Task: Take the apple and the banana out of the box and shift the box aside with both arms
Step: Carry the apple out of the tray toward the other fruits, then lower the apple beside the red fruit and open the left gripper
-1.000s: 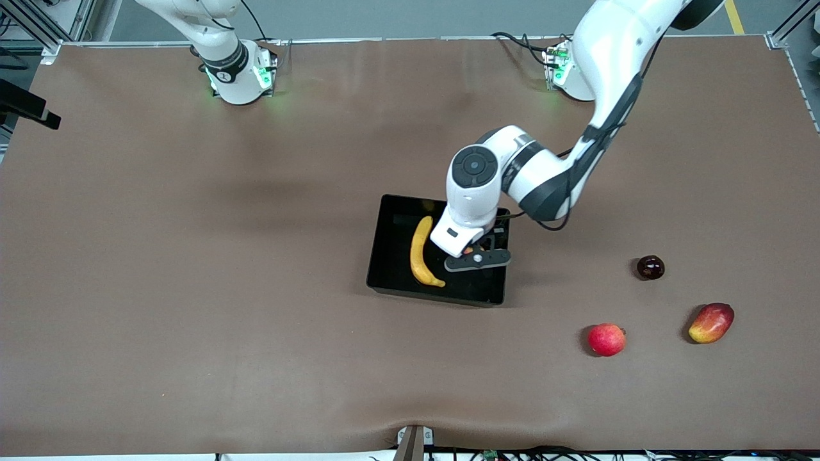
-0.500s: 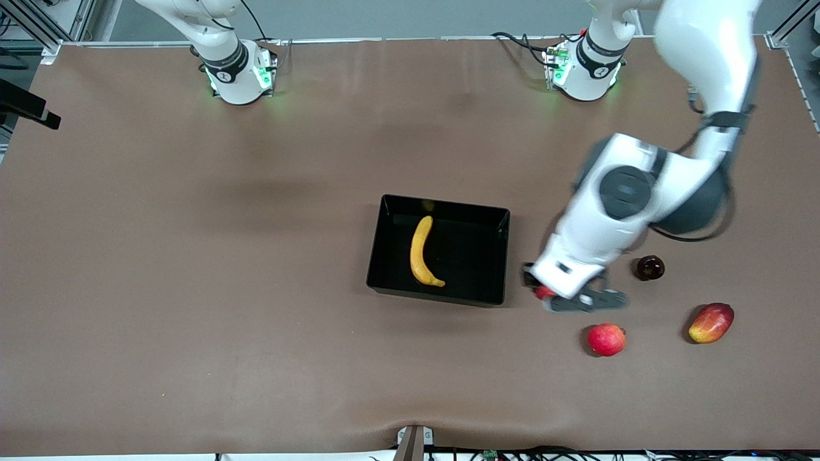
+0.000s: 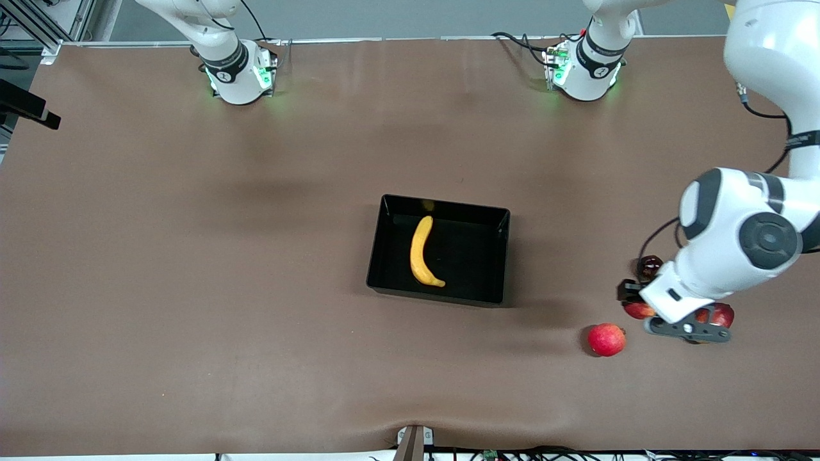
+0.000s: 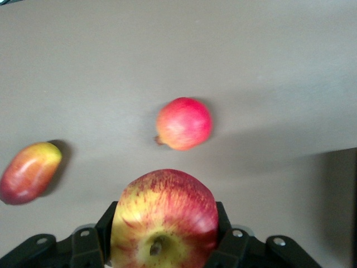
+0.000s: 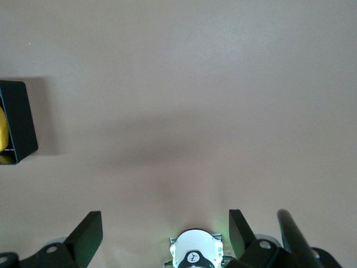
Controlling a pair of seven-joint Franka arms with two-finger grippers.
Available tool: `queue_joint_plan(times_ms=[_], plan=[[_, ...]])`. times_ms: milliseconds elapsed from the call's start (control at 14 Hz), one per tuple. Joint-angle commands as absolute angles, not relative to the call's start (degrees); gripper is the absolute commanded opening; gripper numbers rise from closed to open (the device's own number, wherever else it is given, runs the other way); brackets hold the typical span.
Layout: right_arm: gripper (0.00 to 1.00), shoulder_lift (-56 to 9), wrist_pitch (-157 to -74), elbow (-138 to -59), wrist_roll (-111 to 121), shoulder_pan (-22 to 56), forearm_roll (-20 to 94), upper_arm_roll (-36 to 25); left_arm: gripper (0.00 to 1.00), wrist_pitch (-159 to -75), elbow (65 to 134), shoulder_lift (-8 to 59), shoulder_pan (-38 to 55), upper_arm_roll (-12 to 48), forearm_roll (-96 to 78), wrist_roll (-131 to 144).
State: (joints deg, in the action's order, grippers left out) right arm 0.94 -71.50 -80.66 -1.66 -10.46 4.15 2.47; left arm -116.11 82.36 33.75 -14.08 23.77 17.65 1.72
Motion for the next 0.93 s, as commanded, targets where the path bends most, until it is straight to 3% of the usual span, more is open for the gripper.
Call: queue_joint_plan(times_ms=[0, 857], plan=[[1.00, 1.05, -71.28, -80.68, -0.97, -12.04, 5.27, 3.34, 0.00, -118.03, 82.53, 35.15, -18.00, 24.26, 17.58, -5.86], [1.00, 1.05, -71.02, -80.68, -1.05, -12.13, 5.36, 3.34, 0.00, -135.52, 82.71, 48.16, -22.24, 23.99, 20.04, -13.45]])
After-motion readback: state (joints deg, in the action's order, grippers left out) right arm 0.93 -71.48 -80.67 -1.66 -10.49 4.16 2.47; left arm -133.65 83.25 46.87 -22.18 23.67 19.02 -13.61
